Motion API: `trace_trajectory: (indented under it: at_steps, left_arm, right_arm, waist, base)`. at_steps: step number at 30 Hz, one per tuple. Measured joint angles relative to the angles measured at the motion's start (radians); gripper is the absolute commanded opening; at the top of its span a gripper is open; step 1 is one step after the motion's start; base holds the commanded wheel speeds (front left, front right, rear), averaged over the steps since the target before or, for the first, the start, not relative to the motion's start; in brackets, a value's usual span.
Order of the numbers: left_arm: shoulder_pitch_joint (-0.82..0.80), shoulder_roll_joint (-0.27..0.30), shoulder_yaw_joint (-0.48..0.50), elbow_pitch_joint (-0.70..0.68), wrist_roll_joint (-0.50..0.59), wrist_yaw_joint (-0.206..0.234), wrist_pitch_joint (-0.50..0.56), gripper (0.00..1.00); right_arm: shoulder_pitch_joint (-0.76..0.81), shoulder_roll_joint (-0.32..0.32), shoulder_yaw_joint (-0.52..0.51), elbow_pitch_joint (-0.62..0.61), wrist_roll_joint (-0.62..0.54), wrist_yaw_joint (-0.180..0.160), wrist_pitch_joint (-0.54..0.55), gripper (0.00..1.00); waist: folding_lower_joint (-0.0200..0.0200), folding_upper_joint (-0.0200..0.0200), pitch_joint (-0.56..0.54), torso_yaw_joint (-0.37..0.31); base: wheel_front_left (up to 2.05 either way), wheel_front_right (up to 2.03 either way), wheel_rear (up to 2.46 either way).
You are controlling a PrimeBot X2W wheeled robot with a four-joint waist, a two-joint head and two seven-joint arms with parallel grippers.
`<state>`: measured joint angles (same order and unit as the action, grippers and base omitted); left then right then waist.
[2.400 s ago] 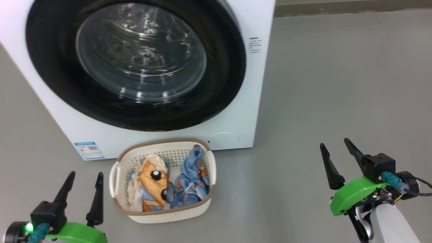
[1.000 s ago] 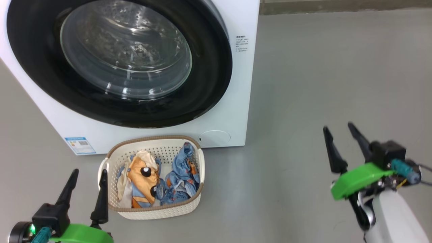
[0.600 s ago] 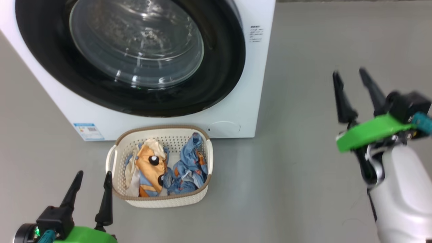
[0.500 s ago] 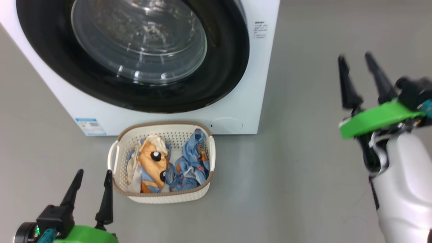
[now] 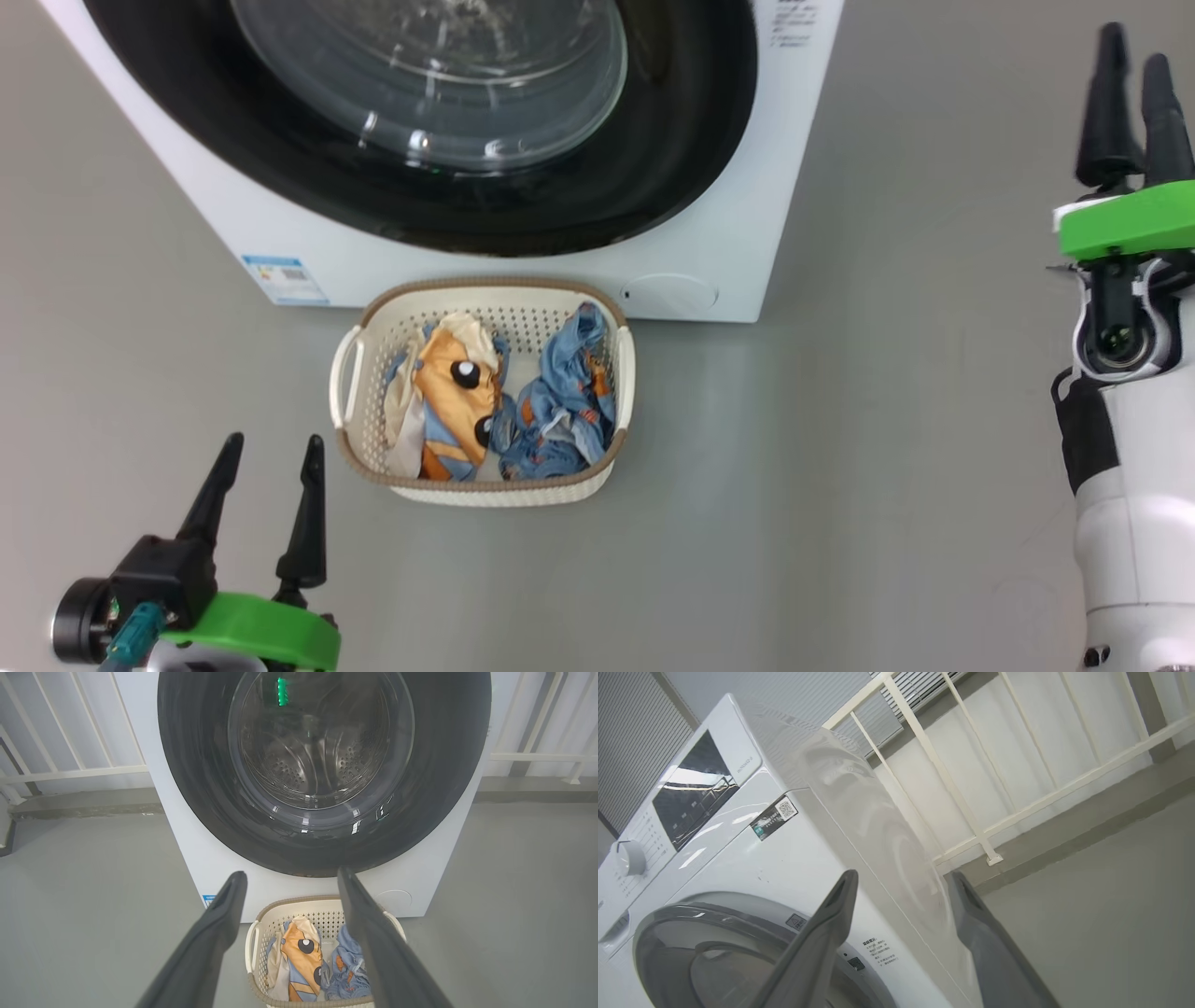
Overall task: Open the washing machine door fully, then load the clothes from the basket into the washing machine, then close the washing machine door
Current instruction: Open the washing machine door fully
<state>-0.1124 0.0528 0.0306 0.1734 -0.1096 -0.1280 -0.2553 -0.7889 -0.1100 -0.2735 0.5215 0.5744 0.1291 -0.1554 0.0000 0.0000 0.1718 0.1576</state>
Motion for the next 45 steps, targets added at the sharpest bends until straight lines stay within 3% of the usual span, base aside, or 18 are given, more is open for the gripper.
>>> trace_trajectory:
  at_steps: [12, 19, 33, 45]
  left_arm:
    - [-0.049, -0.009, -0.026, 0.007, -0.002, 0.000, 0.000, 1.00]
    - [-0.064, -0.016, -0.036, 0.007, -0.013, 0.000, 0.000, 1.00]
    - [-0.098, -0.021, -0.071, 0.009, -0.053, 0.000, 0.000, 1.00]
    - [-0.141, -0.022, -0.107, -0.011, -0.100, 0.011, 0.000, 1.00]
  right_arm:
    - [-0.109, 0.042, -0.181, 0.132, 0.306, 0.000, 0.148, 0.00]
    - [-0.236, 0.043, -0.238, 0.255, 0.362, 0.000, 0.332, 0.00]
    - [-0.532, 0.015, -0.340, 0.506, 0.232, 0.000, 0.590, 0.00]
    - [-0.703, -0.033, -0.393, 0.671, 0.070, 0.000, 0.626, 0.00]
  waist:
    - [-0.0001, 0.0000, 0.065, 0.041]
    - [0.0000, 0.0000, 0.095, 0.059]
    - [0.0000, 0.0000, 0.145, 0.089]
    - [0.0000, 0.0000, 0.197, 0.111]
  base:
    - [0.00, 0.00, 0.00]
    - [0.00, 0.00, 0.00]
    - [0.00, 0.00, 0.00]
    - [0.00, 0.00, 0.00]
